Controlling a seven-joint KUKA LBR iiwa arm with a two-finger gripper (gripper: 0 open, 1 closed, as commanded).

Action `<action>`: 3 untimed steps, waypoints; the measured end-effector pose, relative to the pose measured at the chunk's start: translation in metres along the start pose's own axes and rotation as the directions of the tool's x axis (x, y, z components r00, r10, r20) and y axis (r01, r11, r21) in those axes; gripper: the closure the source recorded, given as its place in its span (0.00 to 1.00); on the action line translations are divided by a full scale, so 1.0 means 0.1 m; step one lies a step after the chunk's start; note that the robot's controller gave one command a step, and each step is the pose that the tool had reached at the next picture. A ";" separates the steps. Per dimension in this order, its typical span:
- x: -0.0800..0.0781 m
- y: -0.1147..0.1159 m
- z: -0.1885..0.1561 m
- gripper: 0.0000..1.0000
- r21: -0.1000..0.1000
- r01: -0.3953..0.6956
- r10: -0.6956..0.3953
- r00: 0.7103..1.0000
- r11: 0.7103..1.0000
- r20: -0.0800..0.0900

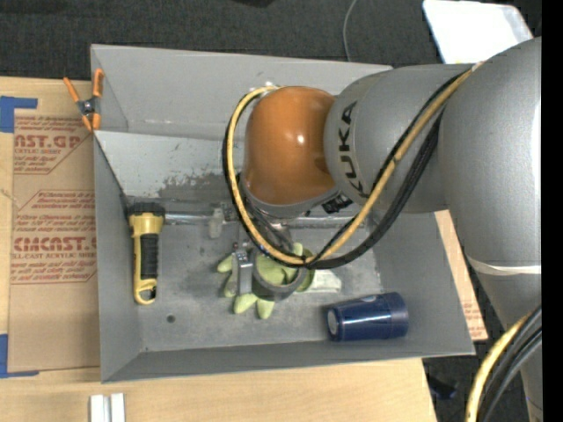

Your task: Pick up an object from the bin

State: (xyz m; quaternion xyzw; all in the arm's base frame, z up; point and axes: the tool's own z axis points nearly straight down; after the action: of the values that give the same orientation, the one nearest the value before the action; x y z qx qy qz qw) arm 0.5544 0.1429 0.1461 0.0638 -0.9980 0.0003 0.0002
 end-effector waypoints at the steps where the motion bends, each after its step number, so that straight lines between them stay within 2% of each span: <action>1: -0.04 -0.29 0.10 0.00 -0.006 -0.020 0.020 1.000 1.000 0.005; 2: -0.17 -0.48 0.34 0.00 -0.004 0.068 -0.068 0.998 0.998 0.007; 3: -0.12 -0.82 0.65 0.00 -0.008 0.246 -0.246 0.969 0.969 0.009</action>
Offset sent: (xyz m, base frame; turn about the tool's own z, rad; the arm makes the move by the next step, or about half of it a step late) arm 0.0333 -0.0328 -0.0505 -0.2076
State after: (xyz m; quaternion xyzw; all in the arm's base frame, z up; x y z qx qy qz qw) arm 0.5765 0.0630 0.0809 0.1872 -0.9823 -0.0044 -0.0036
